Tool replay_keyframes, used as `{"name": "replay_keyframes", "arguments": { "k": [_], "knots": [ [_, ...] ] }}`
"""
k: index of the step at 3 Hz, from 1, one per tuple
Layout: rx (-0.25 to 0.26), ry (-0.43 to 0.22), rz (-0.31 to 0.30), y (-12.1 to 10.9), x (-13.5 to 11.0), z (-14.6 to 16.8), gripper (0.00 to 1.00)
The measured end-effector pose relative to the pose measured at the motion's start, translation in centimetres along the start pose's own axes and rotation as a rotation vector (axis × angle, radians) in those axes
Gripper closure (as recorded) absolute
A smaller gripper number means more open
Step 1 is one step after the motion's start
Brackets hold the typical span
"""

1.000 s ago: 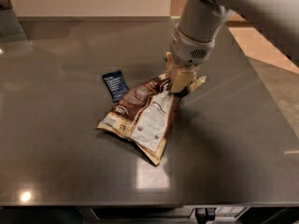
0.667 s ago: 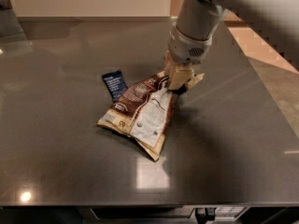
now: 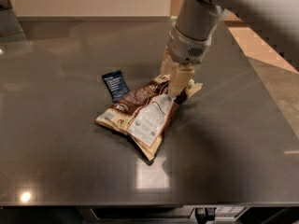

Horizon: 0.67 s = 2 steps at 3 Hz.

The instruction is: Move brown chip bag near rxbar blueberry

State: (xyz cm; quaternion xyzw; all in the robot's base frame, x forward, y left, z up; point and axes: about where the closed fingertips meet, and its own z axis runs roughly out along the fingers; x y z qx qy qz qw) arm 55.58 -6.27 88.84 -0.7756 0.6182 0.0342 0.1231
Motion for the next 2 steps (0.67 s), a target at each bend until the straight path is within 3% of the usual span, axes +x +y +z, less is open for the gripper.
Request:
{"name": "replay_keyframes", "arguments": {
  "k": [1, 2],
  "knots": [
    [0.004, -0.001, -0.001, -0.09, -0.1, 0.05, 0.0],
    [0.004, -0.001, -0.001, -0.1, -0.1, 0.05, 0.0]
  ]
}}
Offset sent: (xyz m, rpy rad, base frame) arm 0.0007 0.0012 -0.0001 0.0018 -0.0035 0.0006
